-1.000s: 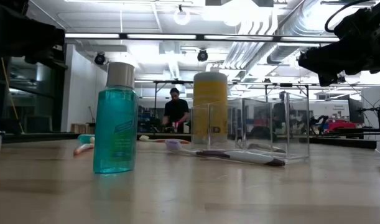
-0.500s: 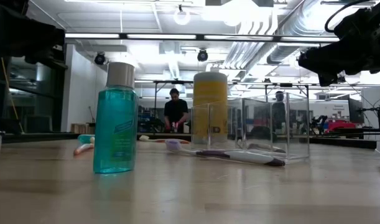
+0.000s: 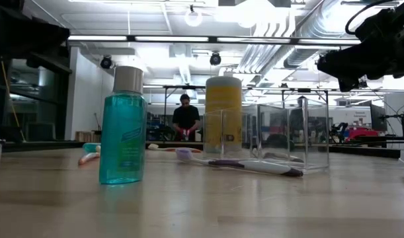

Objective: Pick & Place toothbrushing station
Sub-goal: Put the top mouthwash into the transparent organizer

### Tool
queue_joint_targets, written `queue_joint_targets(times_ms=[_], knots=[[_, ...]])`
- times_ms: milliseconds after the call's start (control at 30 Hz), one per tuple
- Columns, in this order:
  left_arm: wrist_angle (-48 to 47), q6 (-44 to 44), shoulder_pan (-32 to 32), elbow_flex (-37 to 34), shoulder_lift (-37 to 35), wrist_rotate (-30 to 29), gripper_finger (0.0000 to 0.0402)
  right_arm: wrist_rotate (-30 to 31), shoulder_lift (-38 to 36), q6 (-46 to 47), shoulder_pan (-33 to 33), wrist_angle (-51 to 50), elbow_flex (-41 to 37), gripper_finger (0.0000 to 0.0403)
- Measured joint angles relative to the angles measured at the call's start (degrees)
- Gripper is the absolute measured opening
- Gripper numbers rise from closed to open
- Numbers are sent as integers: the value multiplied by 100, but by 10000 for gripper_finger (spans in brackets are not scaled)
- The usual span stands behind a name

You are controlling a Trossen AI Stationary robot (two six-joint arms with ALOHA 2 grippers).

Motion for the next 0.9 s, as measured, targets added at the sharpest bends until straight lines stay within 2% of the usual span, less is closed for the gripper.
queue_joint_targets(times_ms=[133, 400, 567, 700, 800, 900], knots=[[30, 454, 0, 0, 0, 0, 71, 0, 0, 0, -1, 0, -2, 132], [95, 312, 0, 0, 0, 2, 71, 2, 1, 0, 1, 1, -2, 132], [236, -381, 0, 0, 2, 4, 71, 0, 0, -1, -1, 0, -1, 132], [424, -1334, 9, 0, 0, -21, 71, 1, 0, -1, 1, 0, -1, 132], [469, -2055, 46, 0, 0, -341, 71, 0, 2, 0, 1, 0, -1, 132], [379, -2203, 87, 0, 1, -495, 71, 0, 2, 0, 1, 2, 0, 132]])
